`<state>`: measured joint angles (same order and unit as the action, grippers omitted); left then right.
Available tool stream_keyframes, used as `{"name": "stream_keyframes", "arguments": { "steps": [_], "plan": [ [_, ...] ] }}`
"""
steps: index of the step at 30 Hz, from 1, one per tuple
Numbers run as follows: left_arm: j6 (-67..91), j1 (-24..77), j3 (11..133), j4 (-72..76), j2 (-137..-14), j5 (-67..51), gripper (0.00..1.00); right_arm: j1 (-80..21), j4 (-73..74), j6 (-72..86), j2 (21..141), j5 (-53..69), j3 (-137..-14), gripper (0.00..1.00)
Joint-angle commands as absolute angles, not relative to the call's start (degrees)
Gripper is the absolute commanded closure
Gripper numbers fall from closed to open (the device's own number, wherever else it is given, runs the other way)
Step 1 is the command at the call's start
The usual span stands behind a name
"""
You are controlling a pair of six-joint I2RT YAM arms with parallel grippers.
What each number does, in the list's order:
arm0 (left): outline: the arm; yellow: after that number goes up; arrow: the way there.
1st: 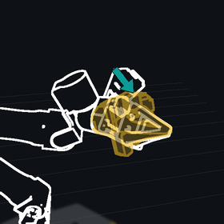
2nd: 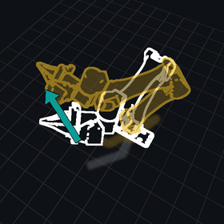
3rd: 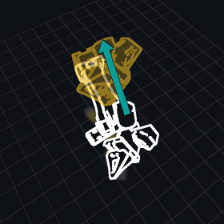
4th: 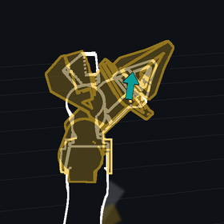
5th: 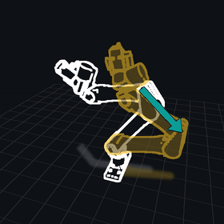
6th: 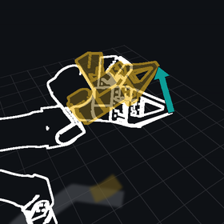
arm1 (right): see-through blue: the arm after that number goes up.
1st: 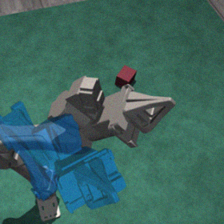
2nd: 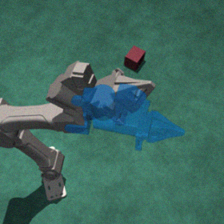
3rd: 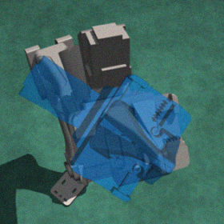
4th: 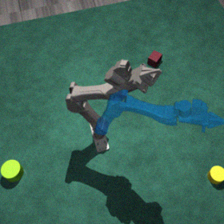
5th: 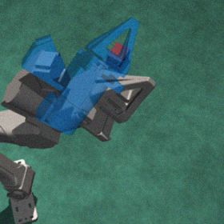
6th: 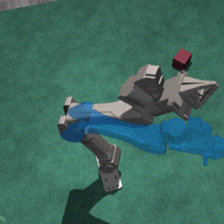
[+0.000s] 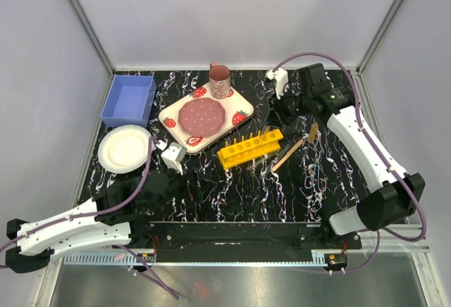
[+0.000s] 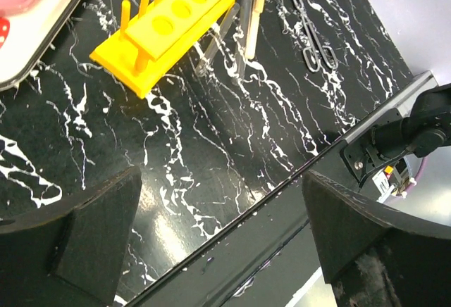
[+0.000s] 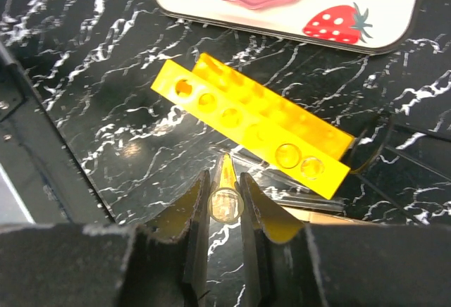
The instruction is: Organize the chemistry lab equipment
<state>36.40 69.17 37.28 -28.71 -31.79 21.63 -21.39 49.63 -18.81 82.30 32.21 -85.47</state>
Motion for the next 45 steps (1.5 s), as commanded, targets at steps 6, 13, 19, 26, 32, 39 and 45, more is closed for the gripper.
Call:
{"name": "stream_keyframes", "arguments": {
  "steps": [6, 13, 19, 26, 32, 39, 45],
  "plan": [
    [41.0, 69.0, 33.9, -29.8, -28.6, 25.3, 0.01, -23.7, 43.7, -20.6, 86.0, 24.2, -87.5, 0.81],
    [40.8, 69.0, 33.9, -30.5, -28.4, 25.8, 0.01, -24.4, 42.9, -20.5, 88.5, 22.2, -88.1, 0.81],
    [41.2, 69.0, 33.2, -30.6, -27.4, 25.8, 0.01, -25.0, 42.6, -20.0, 89.7, 22.2, -87.9, 0.81],
    [41.6, 69.0, 32.8, -30.6, -26.5, 25.9, 0.01, -25.4, 41.8, -19.3, 90.0, 22.7, -87.6, 0.8],
    [41.7, 69.0, 32.8, -30.7, -26.5, 25.8, 0.01, -25.6, 40.1, -19.2, 89.9, 22.0, -85.5, 0.8],
    [41.7, 69.0, 32.7, -30.8, -26.5, 25.8, 0.01, -26.0, 35.7, -19.2, 88.6, 21.0, -80.8, 0.8],
    [41.9, 69.0, 32.5, -31.0, -26.5, 25.8, 0.01, -26.2, 33.3, -19.2, 87.9, 20.3, -78.5, 0.8]
  ]
}}
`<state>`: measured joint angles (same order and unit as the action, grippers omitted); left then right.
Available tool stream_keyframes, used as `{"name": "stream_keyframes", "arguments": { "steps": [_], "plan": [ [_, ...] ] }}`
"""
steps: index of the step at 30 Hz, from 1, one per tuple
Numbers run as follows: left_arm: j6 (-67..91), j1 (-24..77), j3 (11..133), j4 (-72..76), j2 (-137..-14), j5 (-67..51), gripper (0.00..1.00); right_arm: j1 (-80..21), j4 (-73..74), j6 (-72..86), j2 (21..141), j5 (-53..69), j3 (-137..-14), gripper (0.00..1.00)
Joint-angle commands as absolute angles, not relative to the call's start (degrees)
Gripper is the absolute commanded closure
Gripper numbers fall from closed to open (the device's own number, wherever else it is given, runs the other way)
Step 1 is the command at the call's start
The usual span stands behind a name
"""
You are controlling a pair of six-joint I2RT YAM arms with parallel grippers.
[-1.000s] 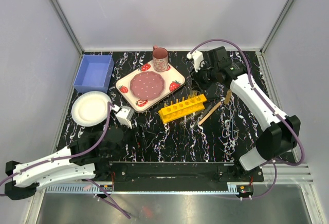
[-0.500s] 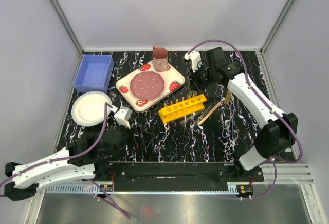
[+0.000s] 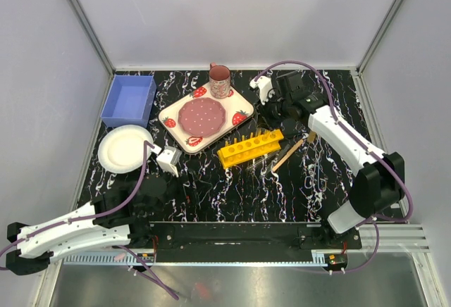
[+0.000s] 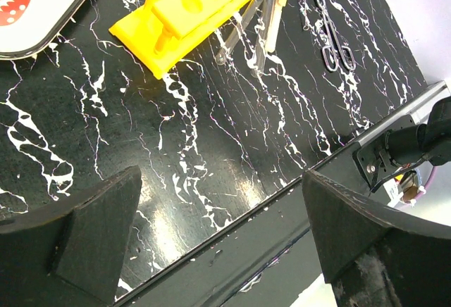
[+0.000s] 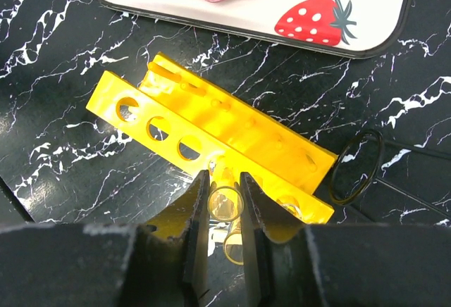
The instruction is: Organize the chemistry lab equipment
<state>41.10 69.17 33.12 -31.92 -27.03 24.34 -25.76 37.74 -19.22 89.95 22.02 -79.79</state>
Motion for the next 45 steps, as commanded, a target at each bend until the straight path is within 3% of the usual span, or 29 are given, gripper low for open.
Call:
{"name": "stream_keyframes", "arguments": {
  "steps": [1, 18, 45],
  "plan": [
    [41.9, 69.0, 32.5, -30.9, -26.5, 25.8, 0.01, -26.3, 33.0, -19.1, 87.8, 20.2, -78.1, 0.8],
    [41.7, 69.0, 32.7, -30.9, -26.6, 25.9, 0.01, -27.6, 29.0, -20.9, 87.9, 20.2, -71.9, 0.78],
    [41.4, 68.9, 32.8, -31.6, -25.8, 26.4, 0.01, -28.1, 41.6, -33.0, 94.4, 24.5, -80.8, 0.74]
  ]
}}
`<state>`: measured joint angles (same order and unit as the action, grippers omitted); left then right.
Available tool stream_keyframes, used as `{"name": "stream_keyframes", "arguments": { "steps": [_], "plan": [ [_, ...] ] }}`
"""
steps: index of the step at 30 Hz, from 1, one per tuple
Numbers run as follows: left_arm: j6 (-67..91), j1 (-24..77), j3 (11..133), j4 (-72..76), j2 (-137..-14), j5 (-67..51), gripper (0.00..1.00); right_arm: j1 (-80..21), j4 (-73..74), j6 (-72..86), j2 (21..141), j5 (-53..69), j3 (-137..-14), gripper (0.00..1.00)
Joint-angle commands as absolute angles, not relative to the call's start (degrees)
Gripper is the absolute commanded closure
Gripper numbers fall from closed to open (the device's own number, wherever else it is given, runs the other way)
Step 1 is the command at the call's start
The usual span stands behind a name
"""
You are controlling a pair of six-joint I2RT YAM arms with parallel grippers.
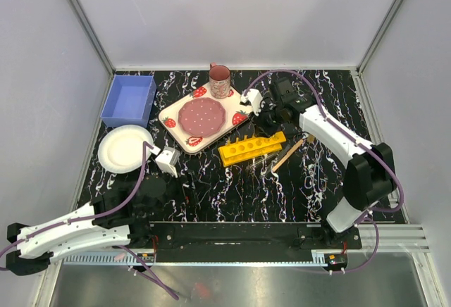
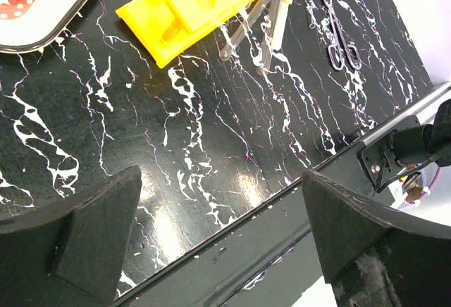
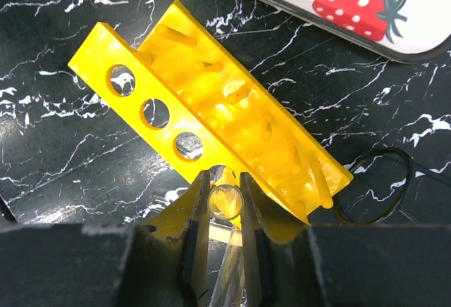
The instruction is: Organize the chemistry lab equipment
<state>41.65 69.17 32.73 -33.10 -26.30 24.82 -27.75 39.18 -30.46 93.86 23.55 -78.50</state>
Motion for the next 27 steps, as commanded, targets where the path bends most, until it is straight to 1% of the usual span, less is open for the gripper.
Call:
{"name": "stream_keyframes", "arguments": {
  "steps": [1, 10, 16, 27],
  "plan": [
    [41.4, 69.0, 32.8, -31.6, -25.8, 26.4, 0.01, -28.2, 41.7, -33.0, 94.5, 24.5, -80.9, 0.74],
    [41.4, 68.9, 32.7, -31.6, -25.7, 26.3, 0.01, -28.2, 42.5, -33.7, 95.9, 25.0, -82.6, 0.72],
    [41.1, 68.9, 33.0, -31.9, -25.7, 26.5, 0.01, -28.2, 42.8, -34.0, 95.1, 26.3, -83.5, 0.73],
    [41.0, 68.9, 33.4, -32.5, -25.7, 26.6, 0.01, -28.0, 45.2, -42.2, 95.3, 30.4, -84.2, 0.72]
  ]
}}
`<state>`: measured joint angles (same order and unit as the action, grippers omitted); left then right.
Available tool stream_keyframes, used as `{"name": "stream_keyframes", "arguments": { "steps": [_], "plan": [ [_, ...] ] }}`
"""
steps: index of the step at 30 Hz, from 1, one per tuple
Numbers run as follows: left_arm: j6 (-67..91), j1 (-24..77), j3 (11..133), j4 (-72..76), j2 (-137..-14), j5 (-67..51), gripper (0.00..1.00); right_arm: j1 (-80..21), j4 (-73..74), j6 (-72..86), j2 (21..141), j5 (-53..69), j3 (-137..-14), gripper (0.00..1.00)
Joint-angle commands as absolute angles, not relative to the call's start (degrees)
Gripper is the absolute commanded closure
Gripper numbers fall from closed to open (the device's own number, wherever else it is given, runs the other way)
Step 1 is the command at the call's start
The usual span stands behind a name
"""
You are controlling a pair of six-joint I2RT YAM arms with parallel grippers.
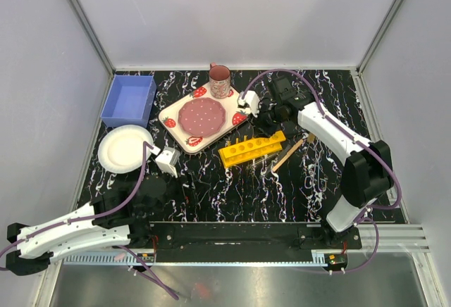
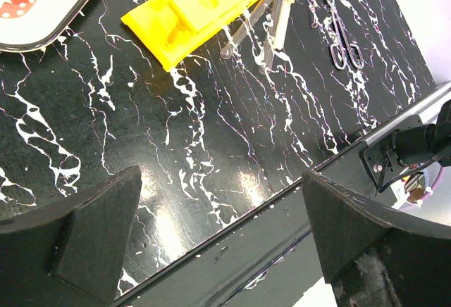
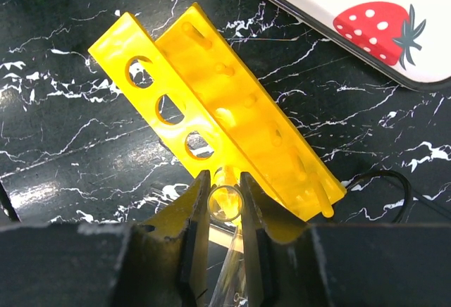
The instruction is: Organize the chemistry lab equipment
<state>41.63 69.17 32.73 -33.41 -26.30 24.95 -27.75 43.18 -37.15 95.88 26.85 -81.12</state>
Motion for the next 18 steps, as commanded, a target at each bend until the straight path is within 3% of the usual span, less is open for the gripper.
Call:
{"name": "stream_keyframes", "arguments": {
  "steps": [1, 8, 18],
  "plan": [
    [41.0, 68.9, 33.3, -32.5, -25.7, 26.6, 0.01, -28.1, 46.1, -43.1, 95.5, 30.7, -84.7, 0.72],
    [40.7, 68.9, 33.4, -32.4, -25.8, 26.8, 0.01, -28.1, 51.1, -57.2, 95.4, 32.4, -85.8, 0.69],
    [40.4, 68.9, 33.7, -32.5, -26.3, 26.8, 0.01, -28.1, 55.3, -65.4, 97.5, 32.7, -88.3, 0.68]
  ]
}}
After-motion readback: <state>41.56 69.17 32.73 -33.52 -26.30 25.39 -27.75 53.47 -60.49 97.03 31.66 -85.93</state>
